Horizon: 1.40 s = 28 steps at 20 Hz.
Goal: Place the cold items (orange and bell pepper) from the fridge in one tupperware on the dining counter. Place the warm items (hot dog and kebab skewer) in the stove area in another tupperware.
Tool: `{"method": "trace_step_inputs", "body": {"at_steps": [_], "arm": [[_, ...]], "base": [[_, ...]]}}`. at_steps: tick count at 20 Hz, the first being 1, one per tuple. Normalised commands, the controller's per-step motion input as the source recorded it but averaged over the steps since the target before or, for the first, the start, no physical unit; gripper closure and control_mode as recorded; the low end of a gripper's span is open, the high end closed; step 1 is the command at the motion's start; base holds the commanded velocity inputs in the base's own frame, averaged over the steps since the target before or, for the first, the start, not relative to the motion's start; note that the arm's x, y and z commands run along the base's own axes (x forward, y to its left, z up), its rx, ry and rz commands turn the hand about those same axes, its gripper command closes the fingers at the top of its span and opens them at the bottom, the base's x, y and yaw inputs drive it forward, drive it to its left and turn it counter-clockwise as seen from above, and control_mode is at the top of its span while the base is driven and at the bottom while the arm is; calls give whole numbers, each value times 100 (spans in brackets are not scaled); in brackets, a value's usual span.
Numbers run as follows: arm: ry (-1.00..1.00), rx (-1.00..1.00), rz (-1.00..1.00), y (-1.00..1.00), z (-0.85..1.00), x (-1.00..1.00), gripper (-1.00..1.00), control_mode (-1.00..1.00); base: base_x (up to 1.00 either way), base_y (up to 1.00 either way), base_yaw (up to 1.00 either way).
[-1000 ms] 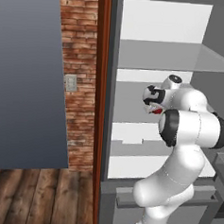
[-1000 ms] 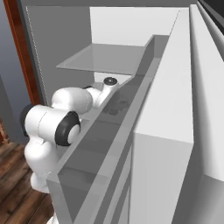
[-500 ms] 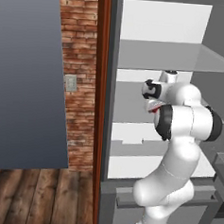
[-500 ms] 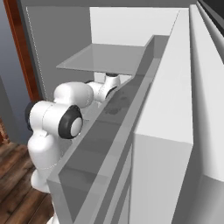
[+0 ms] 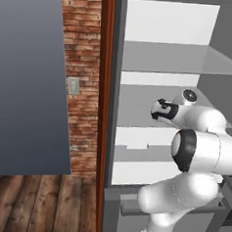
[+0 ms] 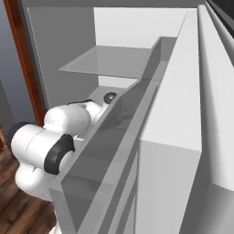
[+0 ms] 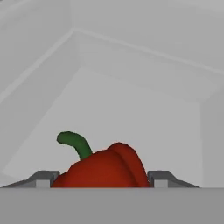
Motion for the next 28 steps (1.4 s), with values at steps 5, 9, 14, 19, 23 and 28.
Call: {"method": "trace_step_inputs", "body": {"at_steps": [5,9,14,19,23,28], "arm": [[6,15,0,17,87,-16,100,-100],[40,8,0,34,92,-87,100,-100],[28,-2,0,82,-4,-100,100,-100],[-7,-4,-13,79,-58,-100,100,-100],[-27,-5,-21,33,-67,-100,100,-100],[-18,0,-13,0,-27,-98,100,-100]], "base": [[0,0,0],[0,0,0],[0,0,0],[0,0,0],[0,0,0],[0,0,0]]}}
